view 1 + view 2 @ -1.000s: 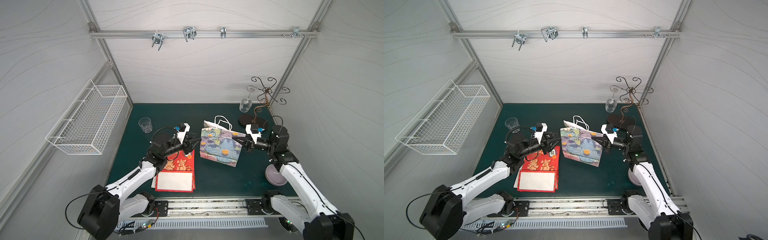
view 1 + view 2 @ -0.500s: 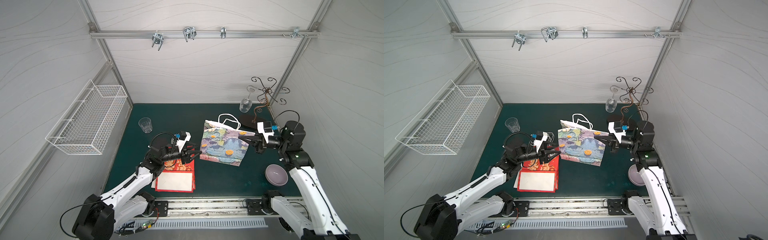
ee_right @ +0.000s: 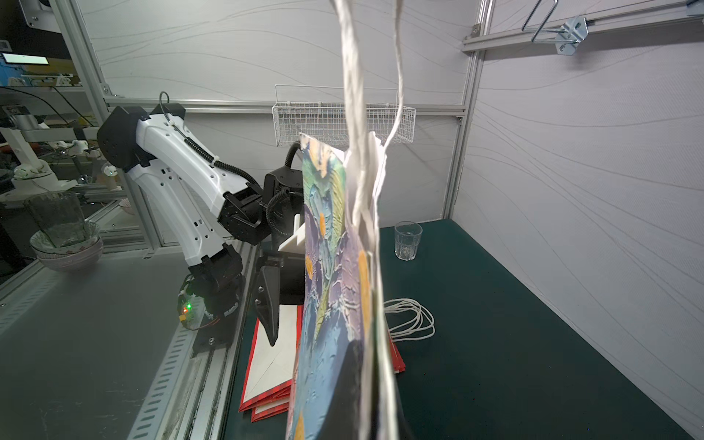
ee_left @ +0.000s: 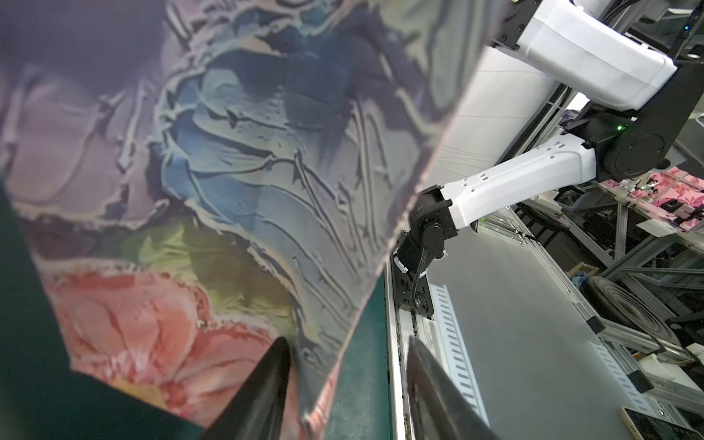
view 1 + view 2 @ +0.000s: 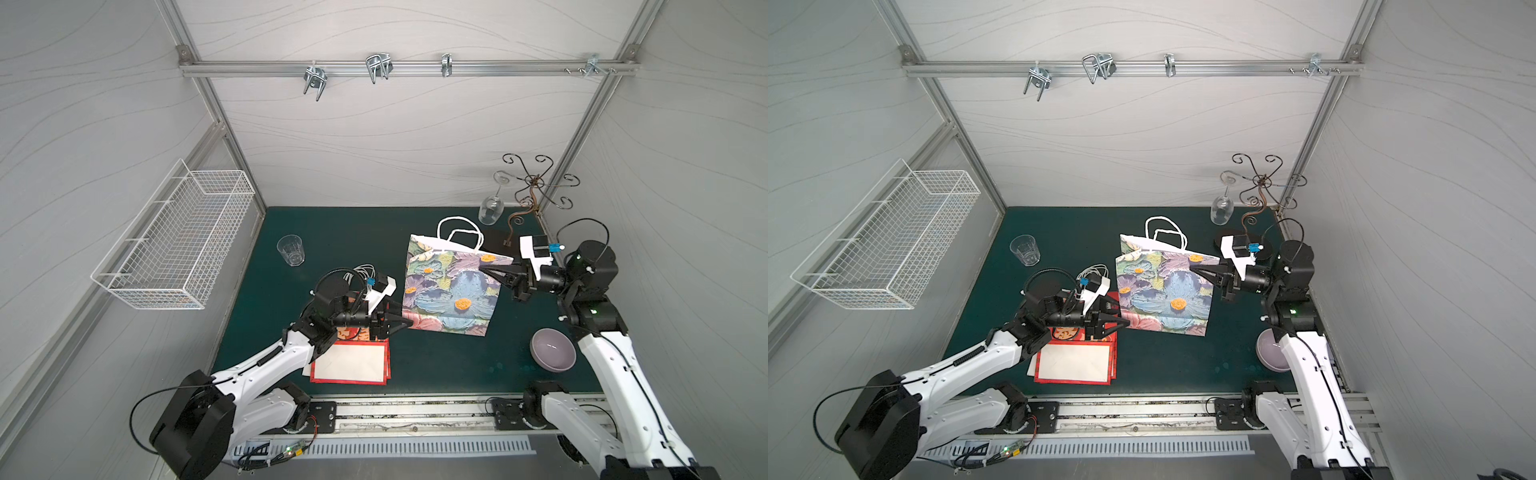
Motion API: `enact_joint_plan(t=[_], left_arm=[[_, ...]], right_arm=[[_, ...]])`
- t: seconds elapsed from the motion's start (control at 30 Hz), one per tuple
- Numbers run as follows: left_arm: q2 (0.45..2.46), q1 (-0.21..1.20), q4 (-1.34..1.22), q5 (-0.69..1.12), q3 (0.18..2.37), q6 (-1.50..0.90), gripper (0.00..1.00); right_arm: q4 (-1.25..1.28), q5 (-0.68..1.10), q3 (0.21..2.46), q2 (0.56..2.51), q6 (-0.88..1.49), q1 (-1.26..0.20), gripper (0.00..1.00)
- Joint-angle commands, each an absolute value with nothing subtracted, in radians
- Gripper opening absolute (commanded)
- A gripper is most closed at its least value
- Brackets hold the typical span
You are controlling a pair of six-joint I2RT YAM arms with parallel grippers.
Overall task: Put away the paper bag
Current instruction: Press the paper bag at the center of the board.
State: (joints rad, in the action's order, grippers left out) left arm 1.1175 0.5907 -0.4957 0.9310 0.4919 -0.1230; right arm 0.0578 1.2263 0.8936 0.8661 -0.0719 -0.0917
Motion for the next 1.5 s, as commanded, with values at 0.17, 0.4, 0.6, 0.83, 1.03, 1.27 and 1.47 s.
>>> enact_joint_plan(t=[0.17,0.4,0.6,0.83,1.03,1.27,1.47], left_arm=[[1.142,0.604,-0.679,0.891,0.564,-0.145,0.36],[1.105,0.590,-0.688,0.901,0.607,-0.176,0.33],[1.087,0.537,-0.625,0.911,0.660,-0.162,0.00],[1.129,0.538,-0.698,0.924,0.687,-0.220,0.00],[1.111,0.529,-0.716,0.873,0.732,-0.247,0.27],[1.129,0.521,-0.710,0.944,0.813,-0.260,0.00],[1.113,0.511,-0.664,0.906,0.820,-0.246,0.17]], right_arm=[[0.082,1.238,0.879,0.866,-0.070,-0.090,0.00],[-0.100,1.252,0.893,0.859,-0.238,-0.089,0.00],[-0.221,1.272,0.903,0.848,-0.332,-0.092,0.00],[-0.228,1.287,0.906,0.848,-0.335,-0.097,0.00],[-0.314,1.280,0.915,0.845,-0.406,-0.110,0.00],[-0.357,1.285,0.918,0.851,-0.439,-0.125,0.00],[-0.384,1.280,0.930,0.844,-0.459,-0.125,0.00]])
